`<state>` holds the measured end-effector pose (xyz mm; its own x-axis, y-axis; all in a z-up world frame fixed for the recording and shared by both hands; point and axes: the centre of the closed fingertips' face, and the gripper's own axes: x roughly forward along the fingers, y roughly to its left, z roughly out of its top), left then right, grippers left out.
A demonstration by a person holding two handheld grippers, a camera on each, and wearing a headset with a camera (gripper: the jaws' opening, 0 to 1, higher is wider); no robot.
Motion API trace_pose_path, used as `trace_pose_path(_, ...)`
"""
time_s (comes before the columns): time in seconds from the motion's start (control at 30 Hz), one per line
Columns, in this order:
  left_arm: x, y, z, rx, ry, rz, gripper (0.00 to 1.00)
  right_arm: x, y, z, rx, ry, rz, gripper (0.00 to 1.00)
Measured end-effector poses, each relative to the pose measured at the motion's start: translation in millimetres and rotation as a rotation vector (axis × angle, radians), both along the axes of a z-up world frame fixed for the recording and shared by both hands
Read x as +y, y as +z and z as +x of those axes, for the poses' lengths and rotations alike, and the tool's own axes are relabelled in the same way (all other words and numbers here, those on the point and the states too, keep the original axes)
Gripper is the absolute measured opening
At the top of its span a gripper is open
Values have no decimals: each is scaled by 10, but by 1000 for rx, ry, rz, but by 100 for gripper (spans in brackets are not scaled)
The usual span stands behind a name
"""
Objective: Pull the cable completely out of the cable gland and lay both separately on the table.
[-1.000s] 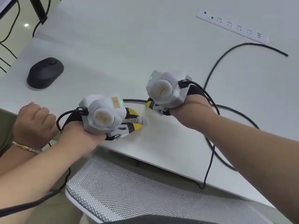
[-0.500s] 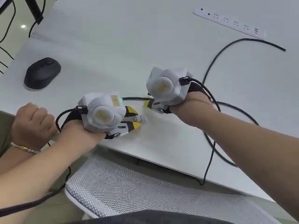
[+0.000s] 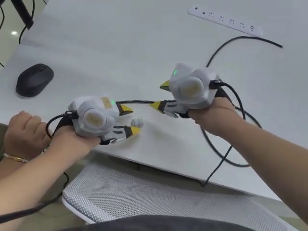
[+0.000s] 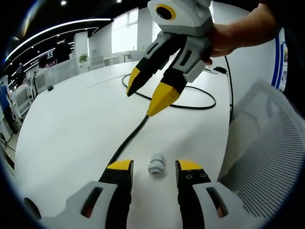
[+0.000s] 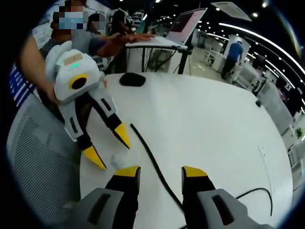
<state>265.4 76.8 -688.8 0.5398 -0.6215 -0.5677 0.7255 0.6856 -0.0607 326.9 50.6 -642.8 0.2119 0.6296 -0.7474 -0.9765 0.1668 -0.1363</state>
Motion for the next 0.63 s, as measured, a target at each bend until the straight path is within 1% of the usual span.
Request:
trace_pose_path(0.03, -1, 21, -3, -2, 3, -5, 40, -31, 73, 6, -2, -16, 22, 33)
trace_pose_path(0.1, -7, 47, -20, -2, 3, -3, 43, -96, 163, 17, -4, -36, 44, 34)
trace_pose_path(0.17, -13, 107, -28, -6, 9, -17, 44, -149, 246, 15, -5, -56, 66, 35)
trace_pose_path(0.2, -23, 160, -29, -10, 12, -36, 45, -203, 330, 38, -32, -74, 84, 34)
trace_pose_path(0.33, -18, 293, -26, -15, 30, -69, 50, -399, 512, -45, -22, -117, 129, 35)
trace_pose_path(0.4, 8, 339, -24, -19, 42, -68, 55, -522, 592, -93, -28, -138, 146, 36)
trace_pose_path(0.47, 32, 410, -41, -26, 51, -68, 56, -625, 634, -125, -30, -159, 157, 37)
trace_pose_path(0.5, 35, 470, -57, -25, 60, -84, 56, -701, 677, -160, -24, -177, 174, 38)
trace_pose_path(0.53, 32, 490, -66, -23, 62, -91, 57, -755, 697, -179, -20, -191, 184, 39)
trace_pose_path(0.57, 32, 549, -95, -19, 67, -104, 58, -836, 711, -214, -9, -209, 190, 41)
trace_pose_path(0.63, 16, 614, -138, -17, 62, -111, 62, -968, 724, -289, 20, -246, 210, 46)
